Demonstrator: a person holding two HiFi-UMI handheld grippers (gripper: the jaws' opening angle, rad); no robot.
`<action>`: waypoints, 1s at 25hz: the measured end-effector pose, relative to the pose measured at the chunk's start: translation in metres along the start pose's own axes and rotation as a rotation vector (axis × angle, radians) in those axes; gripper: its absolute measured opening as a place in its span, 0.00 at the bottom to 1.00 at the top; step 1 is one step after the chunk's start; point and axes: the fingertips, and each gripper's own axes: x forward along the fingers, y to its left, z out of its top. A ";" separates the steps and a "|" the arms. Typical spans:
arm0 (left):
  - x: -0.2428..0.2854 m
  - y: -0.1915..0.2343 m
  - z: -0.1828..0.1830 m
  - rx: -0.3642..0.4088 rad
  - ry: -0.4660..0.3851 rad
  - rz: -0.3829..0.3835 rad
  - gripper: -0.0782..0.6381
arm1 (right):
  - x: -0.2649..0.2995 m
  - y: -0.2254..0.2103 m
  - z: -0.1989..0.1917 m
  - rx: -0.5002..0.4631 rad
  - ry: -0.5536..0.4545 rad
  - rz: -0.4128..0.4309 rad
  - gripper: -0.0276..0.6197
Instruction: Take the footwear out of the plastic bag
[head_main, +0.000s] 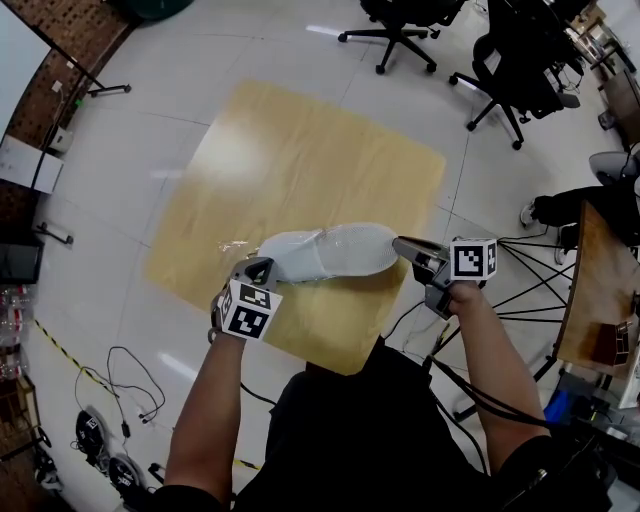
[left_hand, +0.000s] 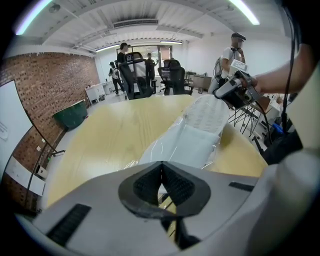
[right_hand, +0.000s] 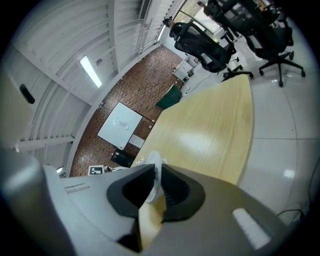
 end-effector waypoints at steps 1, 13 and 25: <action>0.001 0.002 0.001 0.001 0.002 0.002 0.12 | -0.004 -0.002 0.003 -0.002 -0.006 -0.004 0.11; 0.010 0.033 -0.016 -0.027 0.102 0.071 0.12 | -0.062 -0.035 0.030 -0.018 -0.089 -0.073 0.11; 0.000 0.099 -0.049 -0.120 0.181 0.192 0.12 | -0.117 -0.064 0.026 0.000 -0.110 -0.126 0.11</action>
